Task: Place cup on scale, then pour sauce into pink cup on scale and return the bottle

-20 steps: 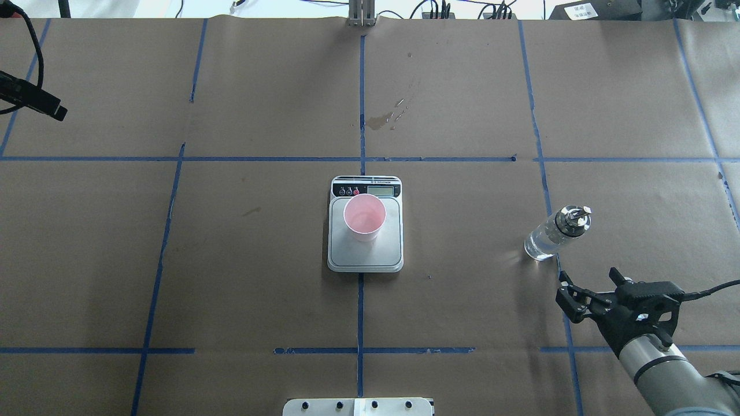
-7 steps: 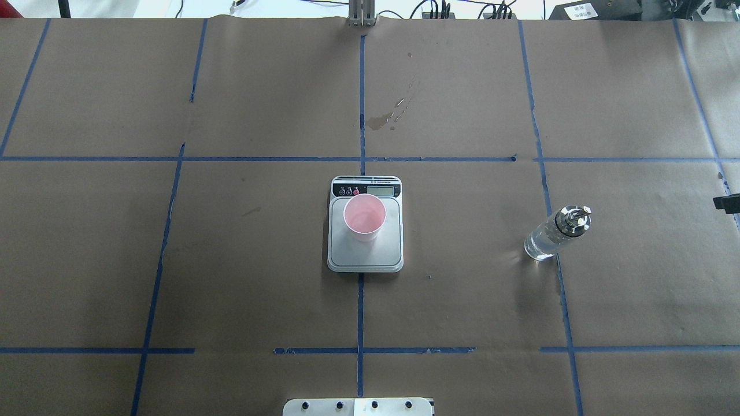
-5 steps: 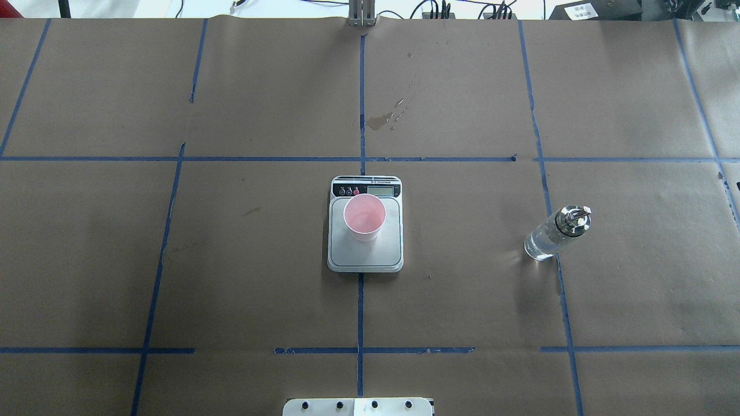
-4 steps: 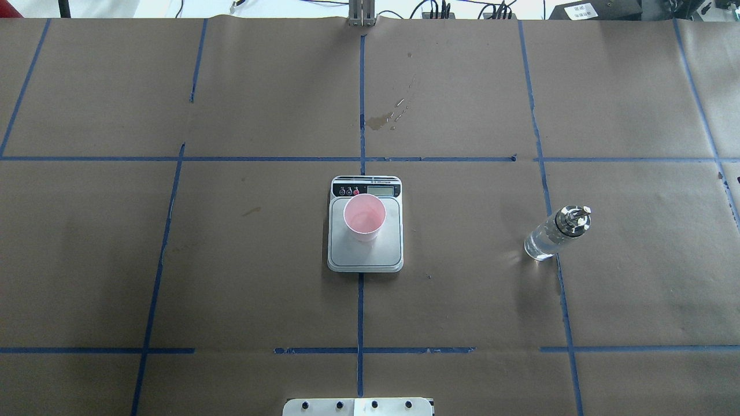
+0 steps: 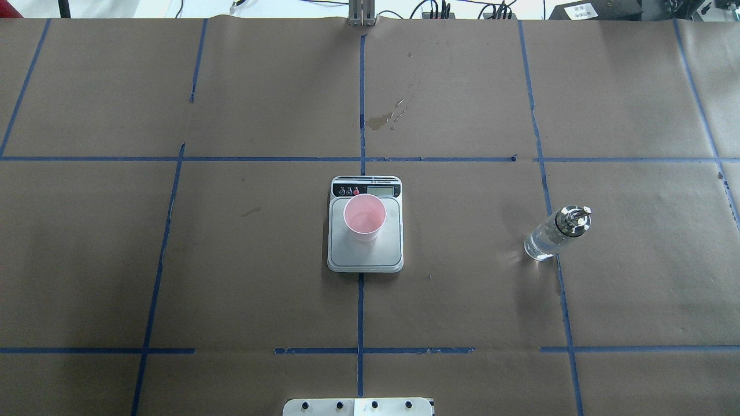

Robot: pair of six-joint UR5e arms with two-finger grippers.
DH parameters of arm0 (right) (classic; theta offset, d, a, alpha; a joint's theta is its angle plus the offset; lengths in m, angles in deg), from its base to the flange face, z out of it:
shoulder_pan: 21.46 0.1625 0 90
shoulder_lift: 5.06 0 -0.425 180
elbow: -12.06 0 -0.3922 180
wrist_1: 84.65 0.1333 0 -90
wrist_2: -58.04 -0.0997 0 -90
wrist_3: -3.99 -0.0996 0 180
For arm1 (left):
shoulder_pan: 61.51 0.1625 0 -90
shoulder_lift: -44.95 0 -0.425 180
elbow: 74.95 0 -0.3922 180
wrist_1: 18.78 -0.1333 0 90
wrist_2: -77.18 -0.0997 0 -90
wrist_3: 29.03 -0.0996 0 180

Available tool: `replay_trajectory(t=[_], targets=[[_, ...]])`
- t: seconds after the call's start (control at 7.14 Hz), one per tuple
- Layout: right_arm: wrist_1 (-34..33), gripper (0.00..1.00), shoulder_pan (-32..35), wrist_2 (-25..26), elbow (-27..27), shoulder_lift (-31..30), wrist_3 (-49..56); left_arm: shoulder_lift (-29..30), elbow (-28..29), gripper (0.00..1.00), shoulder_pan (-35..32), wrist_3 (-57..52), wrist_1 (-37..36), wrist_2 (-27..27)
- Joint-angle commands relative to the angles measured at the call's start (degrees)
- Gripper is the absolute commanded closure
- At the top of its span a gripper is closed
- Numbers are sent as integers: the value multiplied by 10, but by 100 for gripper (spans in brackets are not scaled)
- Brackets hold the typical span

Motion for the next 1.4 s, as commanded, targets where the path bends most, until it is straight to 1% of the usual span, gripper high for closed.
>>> replay_trajectory(t=[0.0,0.14,0.28,0.42,0.56,0.7,0.98,1.12,1.26], targets=[[-3,0,18,-11,39,-2,41,3,7,0,1,4,-4,0],[-2,0,17,-12,69,3,69,-3,9,0,1,1,4,2],[-3,0,31,-11,90,2,101,-12,20,0,7,3,3,-5],[-6,0,48,-19,95,3,103,-13,16,0,6,4,3,-5],[-48,0,50,-28,85,14,103,-20,17,0,6,4,3,-7],[-103,0,45,-22,83,44,104,-19,19,0,7,4,3,-7],[-108,0,27,-6,78,46,121,-21,5,0,5,4,-1,-8],[-112,0,25,3,68,42,151,-20,3,0,6,4,-8,-6],[-112,0,24,25,59,35,156,-19,-3,0,6,4,-8,-4]])
